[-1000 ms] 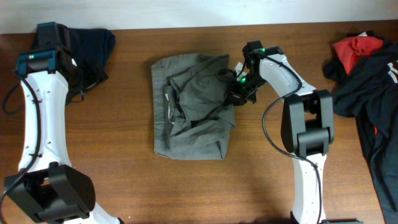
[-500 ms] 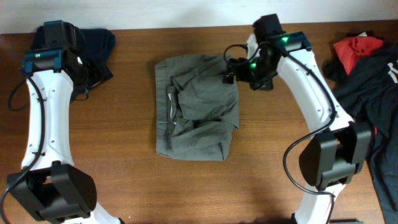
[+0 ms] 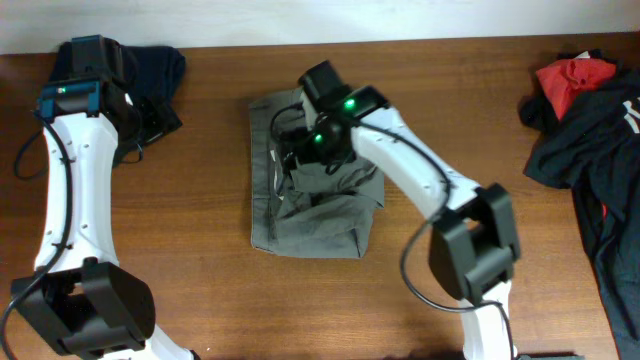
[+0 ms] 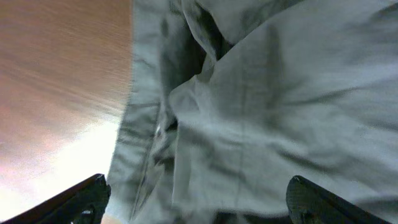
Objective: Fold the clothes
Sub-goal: 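Press the center of the folded shorts down with the right gripper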
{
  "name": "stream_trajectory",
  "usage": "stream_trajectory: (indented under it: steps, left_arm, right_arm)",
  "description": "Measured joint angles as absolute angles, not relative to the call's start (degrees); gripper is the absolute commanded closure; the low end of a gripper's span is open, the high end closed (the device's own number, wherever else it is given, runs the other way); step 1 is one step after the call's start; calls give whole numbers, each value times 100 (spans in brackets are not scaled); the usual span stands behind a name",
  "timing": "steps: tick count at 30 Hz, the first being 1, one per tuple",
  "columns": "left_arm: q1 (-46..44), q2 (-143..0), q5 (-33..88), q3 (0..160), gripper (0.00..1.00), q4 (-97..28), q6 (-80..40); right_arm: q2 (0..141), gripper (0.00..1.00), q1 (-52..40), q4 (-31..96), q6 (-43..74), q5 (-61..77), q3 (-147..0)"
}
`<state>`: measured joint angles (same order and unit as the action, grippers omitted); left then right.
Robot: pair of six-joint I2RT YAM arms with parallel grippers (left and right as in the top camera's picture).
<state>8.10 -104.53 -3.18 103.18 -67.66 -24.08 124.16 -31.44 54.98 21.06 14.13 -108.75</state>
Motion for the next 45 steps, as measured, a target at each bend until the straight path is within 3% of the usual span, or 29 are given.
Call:
stream_trajectory:
  steps: [6,8,10,13,15,17,29,41,45]
  left_arm:
    - [823,-10453,-316,10318,1,-6768,-2408]
    - [821,-10453,-314,10318,1,-6768,-2408]
    - [823,-10453,-316,10318,1,-6770,-2408]
    - [823,-10453,-316,10318,1,-6770,-2408]
    - [821,-10453,-318,10318,1,-6781,-2408]
    - [823,-10453,-316,10318,1,-6796,-2408]
    - [823,-10453,-316,10318,1,-6810,-2408]
    - [823,-10453,-316,10315,1,-6812,-2408]
    - [821,-10453,-316,10315,1,-6818,-2408]
  right_arm:
    - [12835,7,-3564,5507,2119,298,-10875]
    - [12857,23,-3785,5470,2121,-1,-10875]
    - [12857,46,-3903,5424,2152,-113,-10875]
    - [12860,67,-4003,5406,2141,-211,-10875]
    - [12860,88,-4005,5406,2152,-266,-10875]
    - [12864,96,-4005,5406,2174,-294,-10875]
    - [12864,96,-4001,5612,2185,-119,-10958]
    - [12864,95,-4001,5677,2185,1778,-11452]
    - [12877,62,-4040,5680,2178,1890,-11426]
